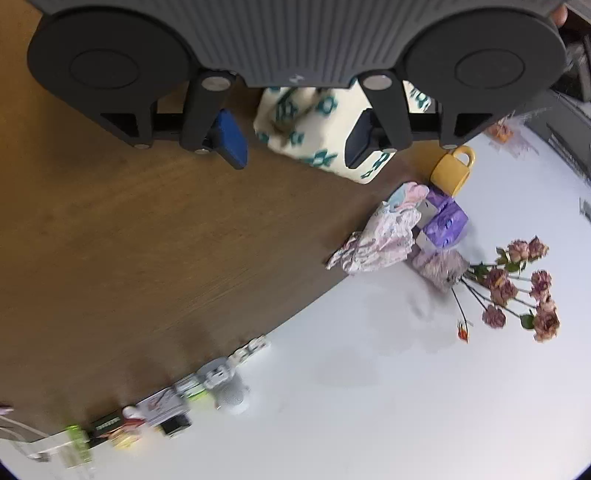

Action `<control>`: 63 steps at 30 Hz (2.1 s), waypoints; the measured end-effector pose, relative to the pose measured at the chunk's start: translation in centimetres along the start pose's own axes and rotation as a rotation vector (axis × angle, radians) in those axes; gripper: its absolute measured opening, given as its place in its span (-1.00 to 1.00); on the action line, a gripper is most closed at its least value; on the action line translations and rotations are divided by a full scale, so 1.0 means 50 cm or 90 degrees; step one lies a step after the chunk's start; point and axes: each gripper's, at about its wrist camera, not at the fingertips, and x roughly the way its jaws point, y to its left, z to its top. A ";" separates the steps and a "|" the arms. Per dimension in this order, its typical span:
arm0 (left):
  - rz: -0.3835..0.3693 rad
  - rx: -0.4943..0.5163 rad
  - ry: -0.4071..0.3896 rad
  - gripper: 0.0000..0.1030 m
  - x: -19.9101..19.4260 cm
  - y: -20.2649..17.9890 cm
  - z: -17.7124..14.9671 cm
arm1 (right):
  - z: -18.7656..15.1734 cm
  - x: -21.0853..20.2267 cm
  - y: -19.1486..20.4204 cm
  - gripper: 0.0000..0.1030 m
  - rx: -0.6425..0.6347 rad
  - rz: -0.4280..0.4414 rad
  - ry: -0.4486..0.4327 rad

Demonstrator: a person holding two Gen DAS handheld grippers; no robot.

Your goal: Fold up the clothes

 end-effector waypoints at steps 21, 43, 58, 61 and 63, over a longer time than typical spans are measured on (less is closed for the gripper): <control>0.062 -0.015 -0.048 0.43 0.012 0.036 0.070 | -0.136 -0.041 0.051 0.03 -0.006 0.115 0.081; 0.162 0.295 -0.069 -0.32 -0.009 -0.091 -0.169 | -0.203 -0.051 0.116 -0.52 -0.278 -0.042 0.039; 0.181 0.280 -0.072 -0.90 0.005 -0.101 -0.180 | -0.201 -0.064 0.111 -0.89 -0.268 -0.051 0.013; 0.180 0.286 -0.075 -0.87 0.004 -0.105 -0.182 | -0.203 -0.063 0.113 -0.88 -0.272 -0.047 0.009; 0.178 0.291 -0.076 -0.75 0.004 -0.110 -0.184 | -0.197 -0.063 0.108 -0.81 -0.253 -0.038 0.003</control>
